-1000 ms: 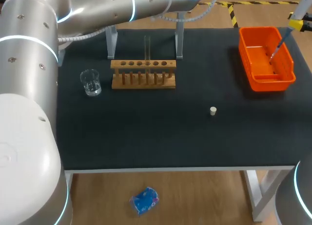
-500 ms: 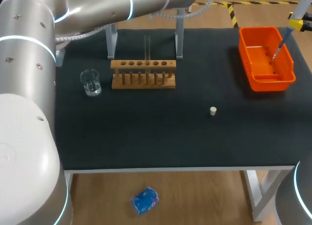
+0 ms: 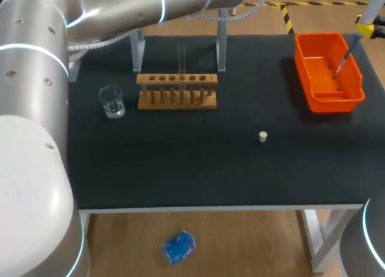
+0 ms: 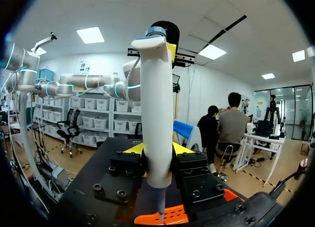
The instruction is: Invert the test tube, pick up the pipette, mount the tip to pipette, aspirate from beaker and dispense into the tube, eject the tip, return the pipette, and cap with the stopper.
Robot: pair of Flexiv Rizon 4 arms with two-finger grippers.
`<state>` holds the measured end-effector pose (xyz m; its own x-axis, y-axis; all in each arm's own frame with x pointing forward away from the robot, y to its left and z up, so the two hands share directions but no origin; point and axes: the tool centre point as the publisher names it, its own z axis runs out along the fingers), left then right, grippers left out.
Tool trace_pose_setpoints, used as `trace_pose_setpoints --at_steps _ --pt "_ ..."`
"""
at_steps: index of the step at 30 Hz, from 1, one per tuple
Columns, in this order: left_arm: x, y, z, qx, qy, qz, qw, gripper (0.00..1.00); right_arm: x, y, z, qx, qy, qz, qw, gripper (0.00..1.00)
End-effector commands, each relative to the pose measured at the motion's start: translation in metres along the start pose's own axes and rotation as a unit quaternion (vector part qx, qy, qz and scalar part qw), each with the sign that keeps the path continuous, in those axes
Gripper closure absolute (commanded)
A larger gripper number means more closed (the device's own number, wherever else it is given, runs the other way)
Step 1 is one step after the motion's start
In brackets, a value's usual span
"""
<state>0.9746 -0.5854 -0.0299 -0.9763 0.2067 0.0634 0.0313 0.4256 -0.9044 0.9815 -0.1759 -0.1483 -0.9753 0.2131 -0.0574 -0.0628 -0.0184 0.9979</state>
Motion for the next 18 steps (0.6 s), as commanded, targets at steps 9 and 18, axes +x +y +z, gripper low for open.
trace_pose_setpoints --at_steps 9,18 --pt "-0.003 0.006 0.006 0.008 0.008 -0.002 1.0 1.0 -0.001 0.0 -0.001 0.0 0.002 0.0 1.0 1.0" --pt "-0.002 0.013 0.013 0.011 0.014 -0.007 1.0 1.0 -0.001 0.0 -0.001 0.0 0.002 0.0 1.0 1.0"
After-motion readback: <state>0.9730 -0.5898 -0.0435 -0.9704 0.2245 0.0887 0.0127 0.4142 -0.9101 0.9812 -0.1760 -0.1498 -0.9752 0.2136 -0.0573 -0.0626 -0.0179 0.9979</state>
